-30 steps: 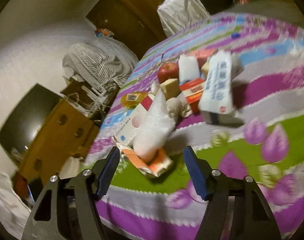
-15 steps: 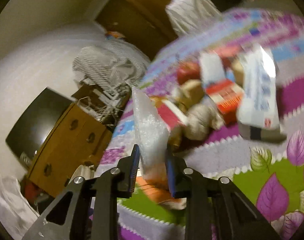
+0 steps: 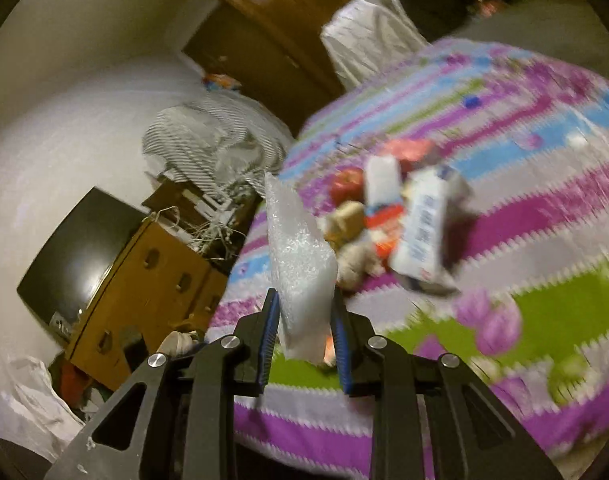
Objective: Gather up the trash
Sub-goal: 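Grasp the white foam sleeve with the right tool while the left tool grasps the white medicine box, then carry the foam sleeve and medicine box in both tools over the white bucket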
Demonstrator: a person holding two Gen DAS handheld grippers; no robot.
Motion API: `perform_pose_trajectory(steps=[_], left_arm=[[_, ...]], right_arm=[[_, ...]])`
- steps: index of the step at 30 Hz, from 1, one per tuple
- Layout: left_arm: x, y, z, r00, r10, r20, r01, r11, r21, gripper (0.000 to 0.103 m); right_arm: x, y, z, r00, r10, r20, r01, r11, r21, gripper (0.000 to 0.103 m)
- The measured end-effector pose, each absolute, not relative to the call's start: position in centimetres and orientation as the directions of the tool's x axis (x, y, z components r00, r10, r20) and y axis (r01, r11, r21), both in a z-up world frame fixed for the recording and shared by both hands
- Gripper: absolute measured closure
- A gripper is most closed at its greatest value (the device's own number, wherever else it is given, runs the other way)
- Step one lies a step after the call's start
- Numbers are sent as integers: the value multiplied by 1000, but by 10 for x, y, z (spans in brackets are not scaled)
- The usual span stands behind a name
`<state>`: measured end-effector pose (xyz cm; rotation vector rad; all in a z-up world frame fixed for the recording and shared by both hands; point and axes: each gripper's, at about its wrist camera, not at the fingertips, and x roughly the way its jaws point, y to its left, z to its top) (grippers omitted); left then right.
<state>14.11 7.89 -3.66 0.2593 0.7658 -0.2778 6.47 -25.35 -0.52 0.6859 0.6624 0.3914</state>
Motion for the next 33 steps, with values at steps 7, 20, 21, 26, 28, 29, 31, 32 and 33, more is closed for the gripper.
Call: perform_pose_trajectory(steps=[7,20,21,26,28,29,31,32,33], left_arm=[[183,40,-54,626,-261,-735,623,734,271,5],[200,53,-59,572,-290,-767,661,716,223,47],[197,58,-55,569,-294,-768,646,738,197,47],[160,131,-29,567,-294,-770,465,885,4,46],[147,152,-27,580,-229,-782,379,925,10,46],[142,162,-27,584,-192,-789,332,943,16,46],[139,175,-33,576,-148,-804,257,966,6,45],[138,181,-37,578,-114,-808,210,978,12,45],[145,183,-38,581,-93,-809,188,982,22,45]], right_arm=[[43,-266,-39,701,533,-474,-45,696,717,75],[55,-241,-54,647,561,-516,-62,713,698,75],[55,-241,-52,645,560,-519,-66,718,693,75],[65,-243,-44,590,528,-611,-63,784,617,75],[74,-247,-42,543,531,-650,-58,796,602,75],[80,-248,-42,523,535,-663,-66,801,595,75],[91,-247,-44,516,504,-692,-67,830,554,75],[99,-245,-48,507,496,-705,-67,838,542,75],[106,-245,-51,511,480,-713,-49,845,533,74]])
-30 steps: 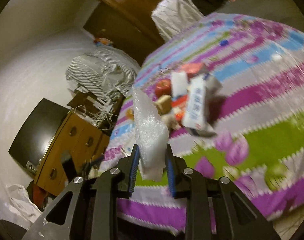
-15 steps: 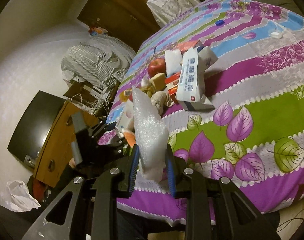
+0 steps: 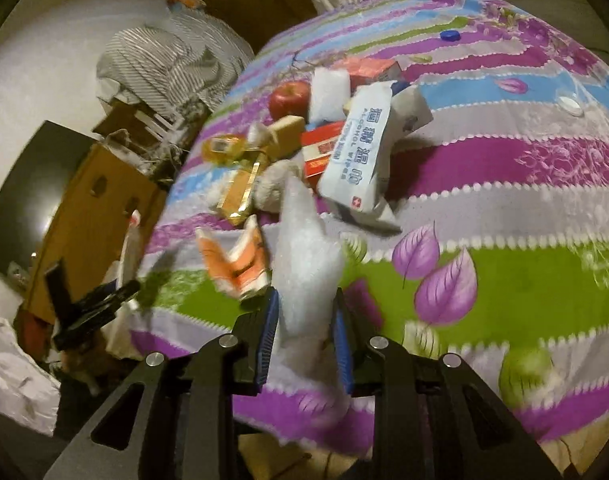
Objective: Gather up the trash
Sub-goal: 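Carry the foam sleeve and medicine box in both tools over the white bucket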
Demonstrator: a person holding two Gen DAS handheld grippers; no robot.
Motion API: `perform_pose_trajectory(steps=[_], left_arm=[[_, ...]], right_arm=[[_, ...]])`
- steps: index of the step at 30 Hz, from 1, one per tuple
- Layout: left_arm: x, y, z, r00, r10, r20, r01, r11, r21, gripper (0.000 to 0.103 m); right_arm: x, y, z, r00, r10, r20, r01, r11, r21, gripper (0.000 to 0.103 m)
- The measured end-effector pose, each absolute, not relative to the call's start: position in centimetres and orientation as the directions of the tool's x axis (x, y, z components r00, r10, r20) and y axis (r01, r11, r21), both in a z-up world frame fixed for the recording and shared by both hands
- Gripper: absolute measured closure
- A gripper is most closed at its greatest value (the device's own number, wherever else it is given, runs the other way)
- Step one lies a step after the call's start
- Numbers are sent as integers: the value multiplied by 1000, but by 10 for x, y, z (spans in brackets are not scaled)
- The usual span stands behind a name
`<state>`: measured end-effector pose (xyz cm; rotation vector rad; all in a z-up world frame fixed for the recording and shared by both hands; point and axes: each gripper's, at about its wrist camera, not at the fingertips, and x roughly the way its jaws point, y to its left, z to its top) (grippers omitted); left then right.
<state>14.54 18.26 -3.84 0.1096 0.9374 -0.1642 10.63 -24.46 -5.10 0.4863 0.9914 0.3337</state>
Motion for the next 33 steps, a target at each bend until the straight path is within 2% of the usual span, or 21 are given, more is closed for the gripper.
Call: perform_pose_trajectory(steps=[2,3,4,5,6,9,11,13,15,16,19,24,25,26,27,28,29,30,31,33], left_arm=[[150,184,-48,581,-40,-813,140,989,51,45],[153,183,-54,577,-24,-817,122,991,57,45],[157,176,-57,579,-17,-815,118,991,63,45],[159,173,-60,584,-8,-812,115,991,73,45],[159,172,-63,589,1,-808,111,990,82,44],[154,174,-62,606,-17,-795,113,992,64,37],[146,178,-57,622,-40,-782,123,991,47,35],[139,181,-52,642,-51,-765,132,990,45,26],[133,180,-45,667,-59,-743,145,988,52,22],[134,178,-45,675,-57,-736,150,987,61,18],[139,174,-49,690,-17,-723,151,981,121,17],[154,176,-61,664,-53,-746,160,984,72,17],[157,175,-64,663,-41,-747,160,983,89,17],[160,176,-68,659,-25,-752,153,983,101,17],[163,177,-71,652,-12,-758,142,984,106,19],[166,179,-75,638,-20,-770,138,986,89,31],[167,181,-76,636,-28,-771,132,989,73,34],[166,181,-74,640,-26,-768,123,990,69,44],[165,181,-72,638,-28,-770,117,991,61,50],[161,178,-67,644,-2,-765,87,994,71,52]], right_arm=[[117,-244,-57,517,486,-705,-38,836,548,73],[120,-244,-60,524,483,-702,-30,834,551,66],[121,-245,-62,541,458,-705,-2,839,544,57],[121,-246,-63,559,413,-719,33,856,517,36],[119,-246,-64,572,383,-725,53,865,499,31],[91,-237,-47,662,225,-715,100,919,382,31],[77,-225,-37,687,177,-705,100,938,333,30],[64,-216,-28,714,138,-687,116,944,309,26],[57,-209,-25,717,100,-690,146,946,289,22],[56,-203,-27,707,86,-702,160,947,277,22],[59,-181,-42,677,53,-734,172,958,229,22],[76,-167,-73,632,-4,-775,211,963,167,23],[76,-169,-77,632,-10,-775,218,962,166,24],[78,-172,-81,636,-15,-771,225,960,168,31],[78,-173,-83,638,-17,-770,230,958,170,42],[79,-178,-85,640,-13,-768,233,956,178,47],[78,-180,-86,643,-9,-766,233,955,185,56],[78,-183,-86,647,-3,-762,230,954,192,57],[76,-185,-86,656,10,-755,224,952,207,57],[72,-190,-85,672,25,-740,213,951,226,58]])
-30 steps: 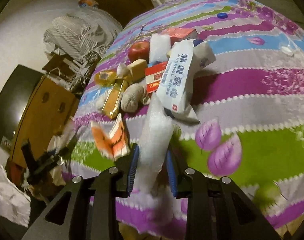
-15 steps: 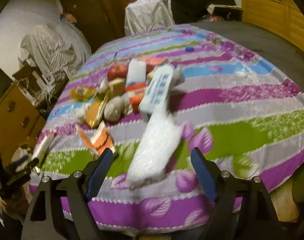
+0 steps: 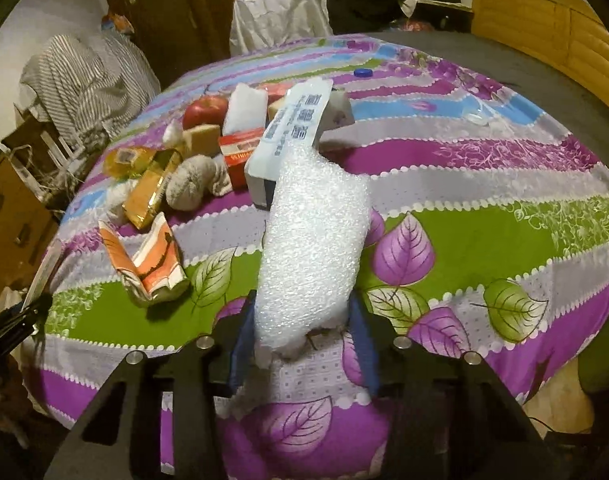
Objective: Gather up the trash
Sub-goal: 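Carry the foam sleeve and medicine box in both tools over the white bucket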
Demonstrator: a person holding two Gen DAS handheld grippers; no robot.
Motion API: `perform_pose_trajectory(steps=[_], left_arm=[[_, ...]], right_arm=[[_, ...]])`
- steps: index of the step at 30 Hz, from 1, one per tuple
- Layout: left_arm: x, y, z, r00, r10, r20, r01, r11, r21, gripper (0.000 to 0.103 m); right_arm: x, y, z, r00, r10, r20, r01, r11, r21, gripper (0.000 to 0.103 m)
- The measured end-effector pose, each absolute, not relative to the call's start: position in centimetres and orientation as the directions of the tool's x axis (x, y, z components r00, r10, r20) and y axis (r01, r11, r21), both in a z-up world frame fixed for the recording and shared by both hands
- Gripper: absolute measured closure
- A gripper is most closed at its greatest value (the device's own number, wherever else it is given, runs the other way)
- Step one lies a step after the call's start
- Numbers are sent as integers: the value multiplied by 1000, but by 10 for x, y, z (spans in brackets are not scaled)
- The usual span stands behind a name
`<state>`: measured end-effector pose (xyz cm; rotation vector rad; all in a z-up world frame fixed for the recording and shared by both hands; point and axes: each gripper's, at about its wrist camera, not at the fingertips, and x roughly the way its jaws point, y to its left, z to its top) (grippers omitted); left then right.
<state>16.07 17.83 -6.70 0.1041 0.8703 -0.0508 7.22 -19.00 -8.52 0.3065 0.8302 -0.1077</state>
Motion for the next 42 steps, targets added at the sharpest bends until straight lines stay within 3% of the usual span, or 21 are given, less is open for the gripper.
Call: perform_pose_trajectory(steps=[9,15,22,31,42], left_arm=[[119,169,-30,696,165,-699,-109,986,124,53],[94,187,5,717,299,-630,-243,954,175,53],[69,234,34,697,412,-587,-385,905,179,52],[44,314,50,632,512,-581,-524,835,166,52],[26,375,40,570,553,-608,-596,788,157,52]], right_arm=[[42,-185,-57,741,100,-664,130,948,289,59],[39,-136,-17,774,207,-599,-65,966,249,59],[63,-24,22,698,418,-581,-362,906,217,59],[98,146,58,524,578,-625,-614,765,192,59],[126,281,70,384,592,-708,-720,672,171,58]])
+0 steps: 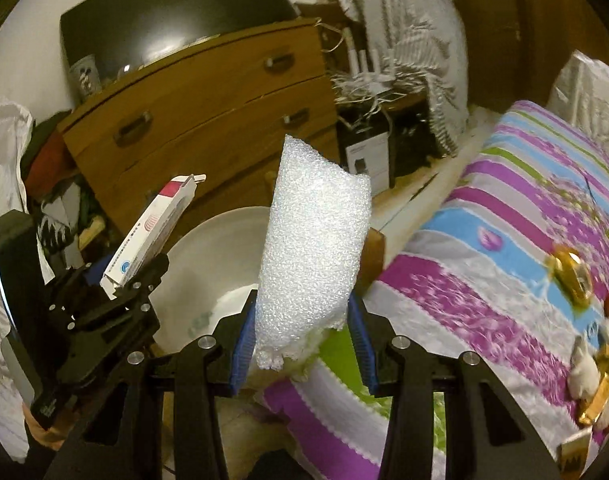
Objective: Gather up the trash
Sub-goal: 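Carry the foam sleeve and medicine box in both tools over the white bucket, then open both tools to drop the foam sleeve and medicine box into the bucket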
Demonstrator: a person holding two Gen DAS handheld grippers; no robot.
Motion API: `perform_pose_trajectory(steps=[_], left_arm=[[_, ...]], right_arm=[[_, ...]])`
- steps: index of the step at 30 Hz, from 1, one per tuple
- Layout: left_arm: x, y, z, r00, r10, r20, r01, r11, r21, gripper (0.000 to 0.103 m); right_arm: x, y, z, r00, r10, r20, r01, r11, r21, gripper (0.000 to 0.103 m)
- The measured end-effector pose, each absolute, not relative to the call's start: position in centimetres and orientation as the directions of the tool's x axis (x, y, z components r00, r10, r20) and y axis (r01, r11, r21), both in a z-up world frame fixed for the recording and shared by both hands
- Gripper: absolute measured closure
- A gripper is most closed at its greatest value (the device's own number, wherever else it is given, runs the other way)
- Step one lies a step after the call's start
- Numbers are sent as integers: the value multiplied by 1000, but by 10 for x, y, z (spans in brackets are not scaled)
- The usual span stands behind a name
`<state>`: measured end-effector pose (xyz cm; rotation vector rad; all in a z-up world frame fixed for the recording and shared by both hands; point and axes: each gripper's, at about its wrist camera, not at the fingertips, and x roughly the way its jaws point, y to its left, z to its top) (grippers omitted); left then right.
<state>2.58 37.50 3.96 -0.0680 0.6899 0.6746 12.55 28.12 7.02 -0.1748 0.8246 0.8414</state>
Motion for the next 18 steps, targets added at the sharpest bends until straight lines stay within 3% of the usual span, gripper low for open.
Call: perform_pose_trajectory(steps=[18], left_arm=[[29,413,13,524,537,-661,-606,781,154,52]], right_arm=[[134,355,42,336,537,-774,-786,613,84,58]])
